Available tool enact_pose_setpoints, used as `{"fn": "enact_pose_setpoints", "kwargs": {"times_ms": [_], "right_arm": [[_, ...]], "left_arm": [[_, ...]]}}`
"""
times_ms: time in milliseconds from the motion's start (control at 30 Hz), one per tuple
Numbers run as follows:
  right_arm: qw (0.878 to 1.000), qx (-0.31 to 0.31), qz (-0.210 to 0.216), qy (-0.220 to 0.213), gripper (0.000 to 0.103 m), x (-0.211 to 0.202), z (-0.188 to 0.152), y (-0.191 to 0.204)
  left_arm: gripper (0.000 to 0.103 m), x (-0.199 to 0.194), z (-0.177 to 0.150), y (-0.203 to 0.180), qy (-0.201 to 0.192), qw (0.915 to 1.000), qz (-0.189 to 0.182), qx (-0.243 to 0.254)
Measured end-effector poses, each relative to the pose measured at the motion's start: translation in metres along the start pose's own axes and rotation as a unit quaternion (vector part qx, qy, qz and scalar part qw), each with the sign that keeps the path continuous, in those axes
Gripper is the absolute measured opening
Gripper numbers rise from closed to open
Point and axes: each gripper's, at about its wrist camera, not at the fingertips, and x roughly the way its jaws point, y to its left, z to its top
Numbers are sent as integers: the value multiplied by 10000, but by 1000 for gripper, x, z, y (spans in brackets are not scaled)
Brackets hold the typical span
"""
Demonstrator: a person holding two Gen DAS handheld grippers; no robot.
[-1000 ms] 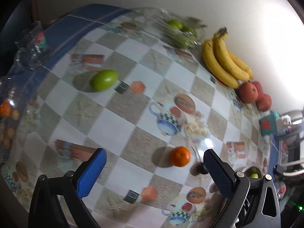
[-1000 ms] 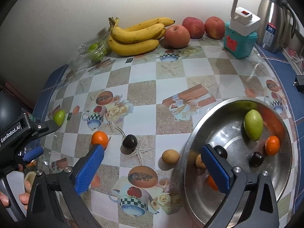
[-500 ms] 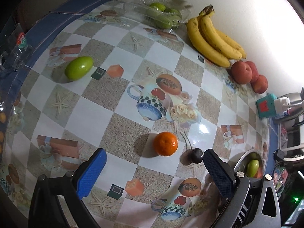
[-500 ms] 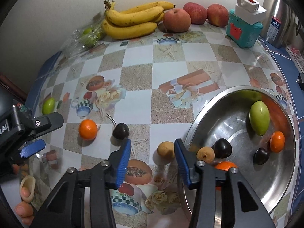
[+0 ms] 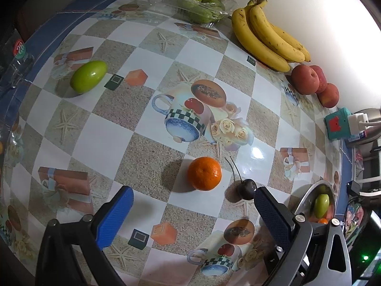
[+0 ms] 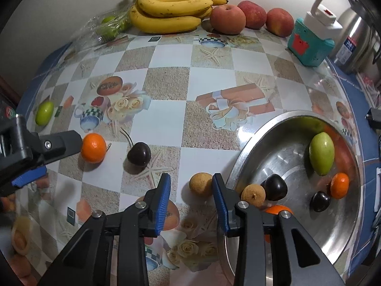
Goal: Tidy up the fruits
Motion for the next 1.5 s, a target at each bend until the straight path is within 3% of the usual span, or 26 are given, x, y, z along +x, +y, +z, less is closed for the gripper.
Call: {"fn": "enact_pose_setpoints", "kwargs": {"times_ms": [167,300,467,833,967,1133,1200,1367,1500], "right_arm": [[10000,-46,-69,-1,30,2,0,-1],[9994,108,318,85,29,3,0,-3],[9993,29,344,137,29,5,-2,3],[9988,129,419,230,28,15,-3,-1],[9986,166,459,218,28,15,-2,-3],[9980,310,547,105,29,8,2,-10],[9977,369,561,64,29,7,4,-13],[9970,450,634,59,29,9,6,-14],[9972,458,590,50,29,11,8,-13]], "left_arm": [[102,4,-1,0,58,10000,-64,-19],[100,11,-1,0,144,9998,-110,-75],[91,21,-1,3,252,9994,-148,-157],[86,31,3,5,219,9993,-202,-236],[77,35,6,2,205,9993,-217,-238],[76,42,7,-4,217,9995,-162,-159],[68,42,8,-7,184,9996,-178,-132],[68,45,8,-11,155,9997,-135,-93],[61,46,10,-10,111,9998,-148,-114]]}}
